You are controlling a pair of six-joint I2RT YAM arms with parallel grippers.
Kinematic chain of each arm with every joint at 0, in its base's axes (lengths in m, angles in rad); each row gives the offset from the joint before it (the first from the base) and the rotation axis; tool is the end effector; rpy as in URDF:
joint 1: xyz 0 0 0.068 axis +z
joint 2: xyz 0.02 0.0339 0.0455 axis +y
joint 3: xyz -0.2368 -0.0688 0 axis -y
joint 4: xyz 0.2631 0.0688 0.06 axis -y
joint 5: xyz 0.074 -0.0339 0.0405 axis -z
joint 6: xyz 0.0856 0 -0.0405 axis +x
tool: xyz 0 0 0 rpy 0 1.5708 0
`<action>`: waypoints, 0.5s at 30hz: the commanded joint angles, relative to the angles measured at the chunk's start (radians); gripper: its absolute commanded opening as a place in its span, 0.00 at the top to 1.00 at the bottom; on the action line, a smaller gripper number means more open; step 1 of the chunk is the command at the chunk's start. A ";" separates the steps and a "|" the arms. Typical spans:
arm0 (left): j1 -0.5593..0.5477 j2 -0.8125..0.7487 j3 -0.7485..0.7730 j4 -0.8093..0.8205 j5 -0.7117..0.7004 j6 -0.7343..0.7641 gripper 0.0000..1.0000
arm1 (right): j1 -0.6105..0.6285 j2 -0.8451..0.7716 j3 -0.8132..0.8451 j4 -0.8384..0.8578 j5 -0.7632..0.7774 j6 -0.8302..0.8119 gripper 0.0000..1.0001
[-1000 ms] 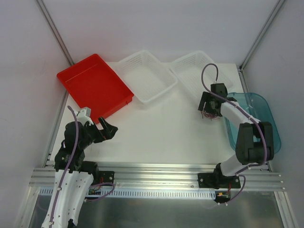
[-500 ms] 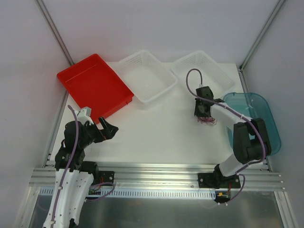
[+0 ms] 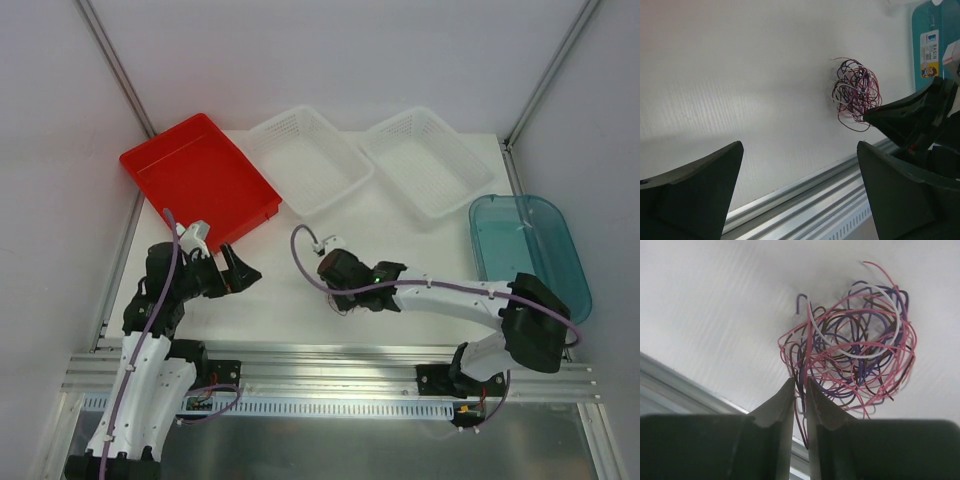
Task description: Untangle the cables
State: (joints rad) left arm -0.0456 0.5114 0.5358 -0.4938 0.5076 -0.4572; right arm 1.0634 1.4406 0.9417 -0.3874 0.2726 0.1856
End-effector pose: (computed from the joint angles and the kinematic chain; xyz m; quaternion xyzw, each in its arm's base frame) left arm 0.2057 -0.0510 0.2285 -0.0399 0.8343 -0.3332 0.4374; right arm 0.1892 0.2929 0.1539 -0.3553 0.8642 0.0906 0.3446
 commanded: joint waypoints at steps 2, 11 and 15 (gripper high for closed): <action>-0.054 0.085 -0.013 0.052 0.103 0.011 0.01 | 0.130 0.078 0.072 -0.060 0.057 0.051 0.73; -0.410 0.096 -0.085 0.116 -0.145 -0.291 0.01 | 0.225 -0.120 0.045 -0.080 0.143 0.098 0.23; -0.528 0.122 -0.080 0.167 -0.274 -0.408 0.01 | 0.225 -0.303 -0.018 -0.129 0.267 0.172 0.19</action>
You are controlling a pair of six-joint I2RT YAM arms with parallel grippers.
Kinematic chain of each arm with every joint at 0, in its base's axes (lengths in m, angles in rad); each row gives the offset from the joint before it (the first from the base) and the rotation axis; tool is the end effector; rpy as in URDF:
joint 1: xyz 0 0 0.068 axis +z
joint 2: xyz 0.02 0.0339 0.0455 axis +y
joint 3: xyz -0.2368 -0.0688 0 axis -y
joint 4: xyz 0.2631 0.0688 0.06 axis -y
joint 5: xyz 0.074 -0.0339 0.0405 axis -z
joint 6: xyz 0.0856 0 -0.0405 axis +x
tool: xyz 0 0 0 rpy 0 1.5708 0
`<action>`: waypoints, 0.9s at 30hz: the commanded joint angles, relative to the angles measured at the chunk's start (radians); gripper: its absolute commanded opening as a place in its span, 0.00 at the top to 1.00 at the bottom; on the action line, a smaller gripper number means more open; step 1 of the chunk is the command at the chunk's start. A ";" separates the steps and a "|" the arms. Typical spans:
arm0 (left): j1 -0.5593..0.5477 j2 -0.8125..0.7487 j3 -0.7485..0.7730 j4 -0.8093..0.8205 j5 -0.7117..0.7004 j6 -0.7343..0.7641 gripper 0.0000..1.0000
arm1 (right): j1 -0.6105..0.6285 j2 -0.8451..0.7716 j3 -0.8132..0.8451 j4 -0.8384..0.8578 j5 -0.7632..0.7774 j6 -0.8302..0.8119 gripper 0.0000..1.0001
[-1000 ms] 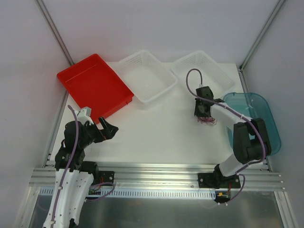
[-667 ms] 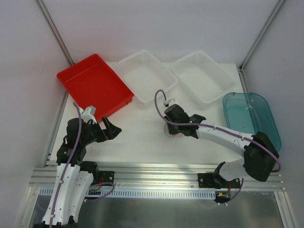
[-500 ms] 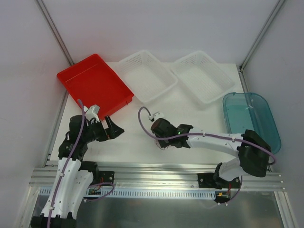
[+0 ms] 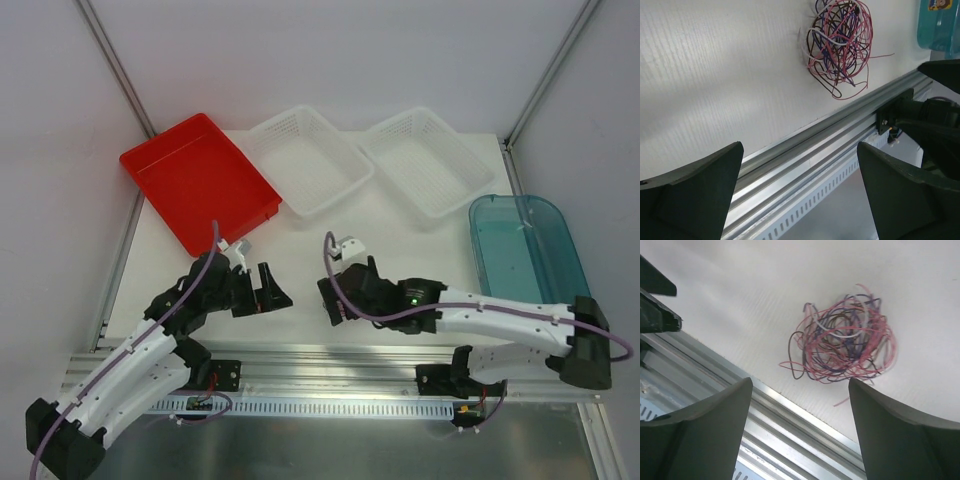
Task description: Untangle the cables
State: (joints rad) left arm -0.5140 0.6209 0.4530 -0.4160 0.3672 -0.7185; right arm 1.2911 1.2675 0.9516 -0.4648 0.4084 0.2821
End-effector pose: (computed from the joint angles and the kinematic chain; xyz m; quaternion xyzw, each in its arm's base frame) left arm 0.1810 -0.1375 0.1816 -0.0024 0.8702 -0.4004 0.2871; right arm 0.1228 0.3043 0.2074 -0.3686 0.8289 0.1346 0.3987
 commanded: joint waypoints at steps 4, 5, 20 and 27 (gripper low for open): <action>-0.188 0.135 0.077 0.126 -0.270 -0.216 0.01 | -0.030 -0.284 -0.126 -0.127 0.288 0.199 0.16; -0.239 0.166 0.097 0.132 -0.321 -0.229 0.01 | -0.041 -0.315 -0.148 -0.136 0.305 0.219 0.16; -0.506 0.730 0.430 0.144 -0.617 -0.302 0.21 | -0.302 -0.568 -0.424 0.032 0.123 0.267 0.15; -0.534 0.823 0.454 0.143 -0.645 -0.318 0.55 | -0.378 -0.421 -0.444 0.242 -0.029 0.227 0.15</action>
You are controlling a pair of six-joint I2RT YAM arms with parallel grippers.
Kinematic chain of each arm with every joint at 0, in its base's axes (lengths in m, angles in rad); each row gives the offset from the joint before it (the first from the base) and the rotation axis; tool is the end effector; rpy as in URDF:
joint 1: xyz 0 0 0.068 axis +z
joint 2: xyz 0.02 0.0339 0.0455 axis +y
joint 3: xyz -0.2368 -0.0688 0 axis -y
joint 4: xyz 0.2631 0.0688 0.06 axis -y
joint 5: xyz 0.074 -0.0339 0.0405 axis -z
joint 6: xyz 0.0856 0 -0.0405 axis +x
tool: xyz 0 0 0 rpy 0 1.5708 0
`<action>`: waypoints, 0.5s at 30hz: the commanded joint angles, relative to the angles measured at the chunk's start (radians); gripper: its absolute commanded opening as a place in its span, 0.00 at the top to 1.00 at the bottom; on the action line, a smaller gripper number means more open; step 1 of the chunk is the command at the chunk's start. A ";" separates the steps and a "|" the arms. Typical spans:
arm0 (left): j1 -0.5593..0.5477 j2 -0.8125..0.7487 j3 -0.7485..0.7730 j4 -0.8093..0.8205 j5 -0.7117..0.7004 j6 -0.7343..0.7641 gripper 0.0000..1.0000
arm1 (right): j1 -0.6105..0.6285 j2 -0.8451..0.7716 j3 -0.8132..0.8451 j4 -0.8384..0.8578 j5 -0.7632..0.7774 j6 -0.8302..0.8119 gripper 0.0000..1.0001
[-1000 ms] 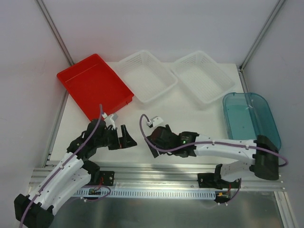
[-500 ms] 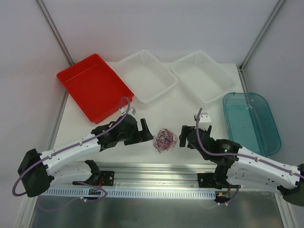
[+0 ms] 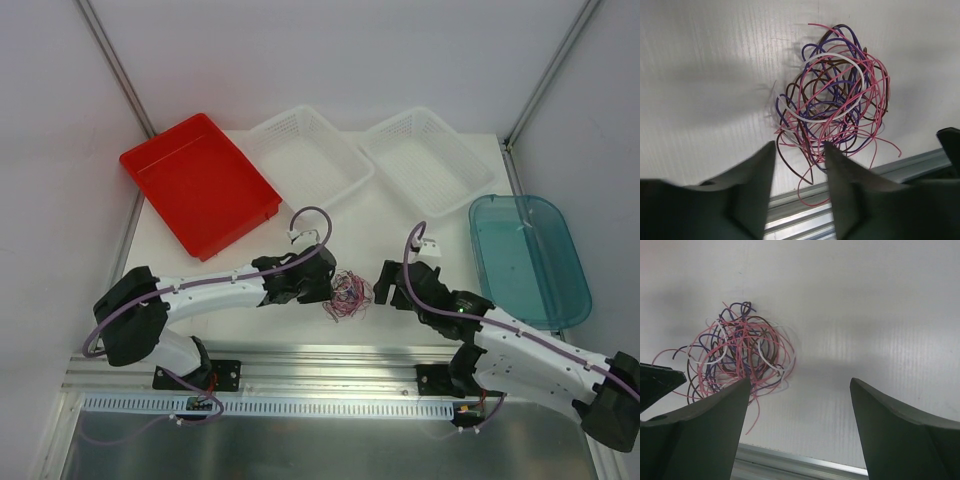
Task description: Untangle the cables
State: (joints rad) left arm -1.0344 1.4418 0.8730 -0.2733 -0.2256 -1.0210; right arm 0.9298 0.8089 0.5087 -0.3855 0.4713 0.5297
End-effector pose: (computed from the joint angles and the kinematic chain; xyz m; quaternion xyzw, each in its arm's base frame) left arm 0.1945 -0.2897 0.1397 -0.0339 0.9287 -0.2488 0.2730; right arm 0.1758 0.1707 0.1692 -0.0766 0.8810 0.1204 0.4510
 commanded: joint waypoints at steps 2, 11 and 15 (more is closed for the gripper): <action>-0.018 -0.003 0.029 0.000 -0.055 -0.007 0.79 | -0.025 0.073 0.007 0.195 -0.109 -0.033 0.15; -0.021 -0.078 0.012 -0.007 -0.026 0.074 1.00 | -0.052 0.369 0.069 0.369 -0.223 -0.063 0.16; -0.021 -0.151 0.024 -0.026 -0.014 0.124 1.00 | -0.051 0.507 0.083 0.421 -0.230 -0.044 0.26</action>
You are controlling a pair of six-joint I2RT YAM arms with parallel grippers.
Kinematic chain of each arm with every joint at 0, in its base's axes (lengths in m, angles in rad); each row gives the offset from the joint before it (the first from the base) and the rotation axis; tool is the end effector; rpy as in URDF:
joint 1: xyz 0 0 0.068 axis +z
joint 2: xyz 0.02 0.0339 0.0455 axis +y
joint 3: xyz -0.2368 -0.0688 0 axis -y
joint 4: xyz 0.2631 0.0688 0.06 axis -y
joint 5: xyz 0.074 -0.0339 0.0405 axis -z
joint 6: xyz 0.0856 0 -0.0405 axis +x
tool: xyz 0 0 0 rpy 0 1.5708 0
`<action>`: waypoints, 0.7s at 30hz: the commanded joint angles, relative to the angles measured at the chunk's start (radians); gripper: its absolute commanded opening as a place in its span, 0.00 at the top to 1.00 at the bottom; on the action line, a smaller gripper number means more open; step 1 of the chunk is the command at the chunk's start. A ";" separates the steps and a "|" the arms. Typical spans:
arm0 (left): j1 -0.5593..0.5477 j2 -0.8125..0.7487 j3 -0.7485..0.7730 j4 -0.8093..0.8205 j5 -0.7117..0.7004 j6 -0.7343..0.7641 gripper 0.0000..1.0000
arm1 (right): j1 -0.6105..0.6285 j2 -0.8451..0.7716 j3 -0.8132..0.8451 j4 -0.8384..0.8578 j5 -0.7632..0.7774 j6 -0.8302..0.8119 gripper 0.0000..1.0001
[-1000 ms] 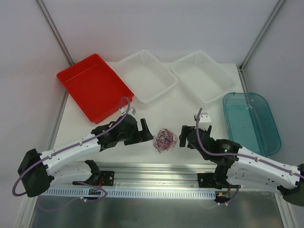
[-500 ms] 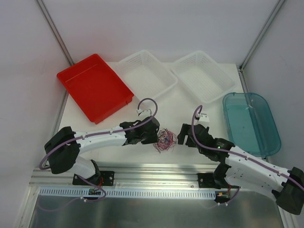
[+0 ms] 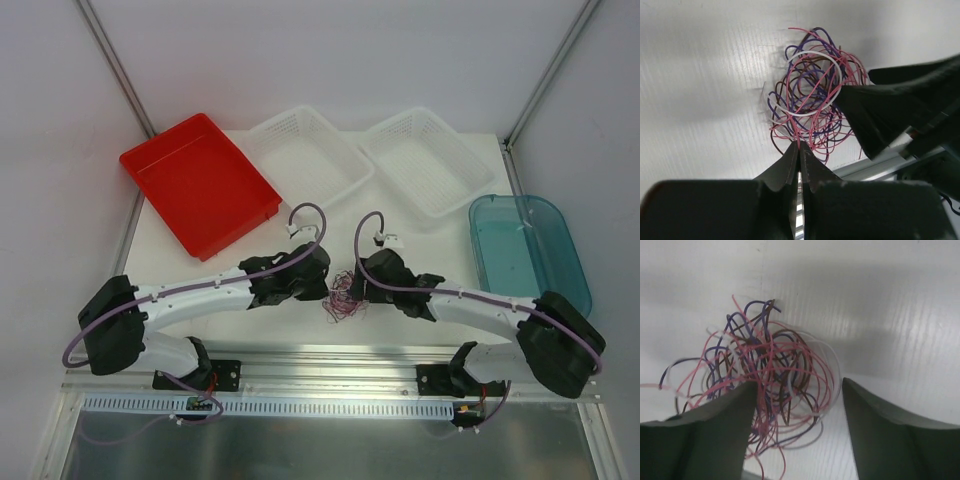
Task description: Untangle the cables
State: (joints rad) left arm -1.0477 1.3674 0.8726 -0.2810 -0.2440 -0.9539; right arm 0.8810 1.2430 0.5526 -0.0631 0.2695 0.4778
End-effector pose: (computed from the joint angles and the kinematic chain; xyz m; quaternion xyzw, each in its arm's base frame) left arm 0.1899 -0.2880 0.1633 -0.0042 0.9164 -0.2629 0.3018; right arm 0.2078 0.2161 0.1093 -0.1298 0.9016 0.1515 0.3838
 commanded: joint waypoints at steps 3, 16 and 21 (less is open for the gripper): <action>-0.008 -0.151 0.038 -0.063 -0.018 0.105 1.00 | -0.005 0.136 0.018 0.111 -0.007 0.045 0.44; 0.346 -0.543 0.141 -0.429 -0.195 0.346 1.00 | -0.131 -0.241 -0.026 -0.280 0.210 -0.030 0.80; 0.488 -0.550 0.227 -0.512 -0.202 0.437 1.00 | -0.218 -0.434 0.019 -0.482 0.264 -0.103 0.79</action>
State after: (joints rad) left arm -0.6125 0.8009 1.0397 -0.7109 -0.4183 -0.6224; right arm 0.7002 0.8993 0.5247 -0.3553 0.4469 0.4404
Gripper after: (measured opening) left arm 0.008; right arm 0.209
